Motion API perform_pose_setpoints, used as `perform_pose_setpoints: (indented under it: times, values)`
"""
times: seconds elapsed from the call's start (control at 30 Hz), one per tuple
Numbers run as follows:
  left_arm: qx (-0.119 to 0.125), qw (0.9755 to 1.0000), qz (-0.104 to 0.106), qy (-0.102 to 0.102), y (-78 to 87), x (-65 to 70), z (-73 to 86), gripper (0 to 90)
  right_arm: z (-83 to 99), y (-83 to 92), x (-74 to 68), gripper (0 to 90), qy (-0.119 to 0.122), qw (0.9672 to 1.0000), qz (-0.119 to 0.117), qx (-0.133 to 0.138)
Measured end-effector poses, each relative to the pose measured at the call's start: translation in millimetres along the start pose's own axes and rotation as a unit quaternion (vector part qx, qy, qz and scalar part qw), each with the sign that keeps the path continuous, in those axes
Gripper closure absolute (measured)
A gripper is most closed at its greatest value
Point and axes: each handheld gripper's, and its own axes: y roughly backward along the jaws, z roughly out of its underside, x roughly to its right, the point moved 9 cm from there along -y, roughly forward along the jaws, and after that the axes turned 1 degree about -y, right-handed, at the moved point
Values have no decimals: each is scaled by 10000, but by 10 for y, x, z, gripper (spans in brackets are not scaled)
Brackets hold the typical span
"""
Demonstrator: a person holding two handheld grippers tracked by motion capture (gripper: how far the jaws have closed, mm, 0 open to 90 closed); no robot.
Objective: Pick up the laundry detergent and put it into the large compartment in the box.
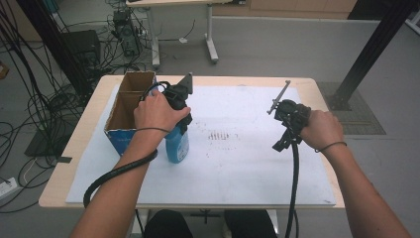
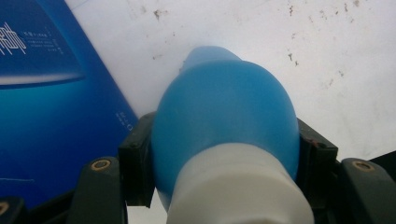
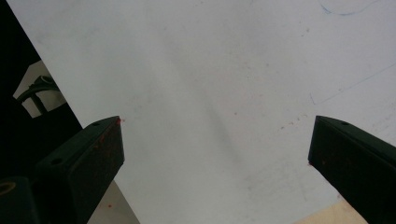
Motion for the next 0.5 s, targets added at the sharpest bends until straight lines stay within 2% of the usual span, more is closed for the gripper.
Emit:
perform_pose_setpoints:
  times: [0.5]
  values:
    - [-7,10000,-6,14,-2,2,-5,375,5,5,4,32,-46,10000,0,-14]
